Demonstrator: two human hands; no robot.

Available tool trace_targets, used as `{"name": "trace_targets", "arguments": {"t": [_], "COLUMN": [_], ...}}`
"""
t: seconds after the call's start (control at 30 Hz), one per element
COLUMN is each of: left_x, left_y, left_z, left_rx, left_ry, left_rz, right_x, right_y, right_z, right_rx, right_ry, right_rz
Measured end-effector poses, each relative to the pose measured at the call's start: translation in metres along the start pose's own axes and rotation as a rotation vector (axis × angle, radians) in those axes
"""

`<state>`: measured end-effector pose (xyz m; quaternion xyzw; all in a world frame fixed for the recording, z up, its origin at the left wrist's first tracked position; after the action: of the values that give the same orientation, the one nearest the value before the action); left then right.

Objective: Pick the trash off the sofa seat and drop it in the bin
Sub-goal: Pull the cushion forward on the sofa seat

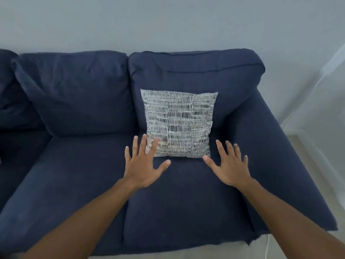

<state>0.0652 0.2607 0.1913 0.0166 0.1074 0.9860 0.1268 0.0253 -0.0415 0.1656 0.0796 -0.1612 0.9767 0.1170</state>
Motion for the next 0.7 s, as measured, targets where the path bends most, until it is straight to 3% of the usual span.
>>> {"name": "trace_targets", "arguments": {"t": [0.33, 0.7], "left_x": [-0.055, -0.191], "left_y": [-0.044, -0.065], "left_z": [-0.036, -0.125], "left_rx": [0.075, 0.592], "left_ry": [-0.010, -0.024], "left_rz": [0.107, 0.417], "right_x": [-0.080, -0.214], "right_y": [-0.014, 0.012], "right_z": [-0.022, -0.088], "right_rx": [-0.112, -0.515], "right_ry": [-0.031, -0.039], "right_rz": [-0.031, -0.123]}}
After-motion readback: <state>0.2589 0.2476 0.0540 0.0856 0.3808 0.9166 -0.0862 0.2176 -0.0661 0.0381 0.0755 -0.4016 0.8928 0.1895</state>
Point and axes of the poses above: each hand's wrist, its own x-axis away from the middle knuckle, its own z-axis out of the back of the hand, y = z × x, the point moved 10 cm from there along -x, towards the middle knuckle, and after that the axes turned 3 degrees about -x, right-handed, at the moved point
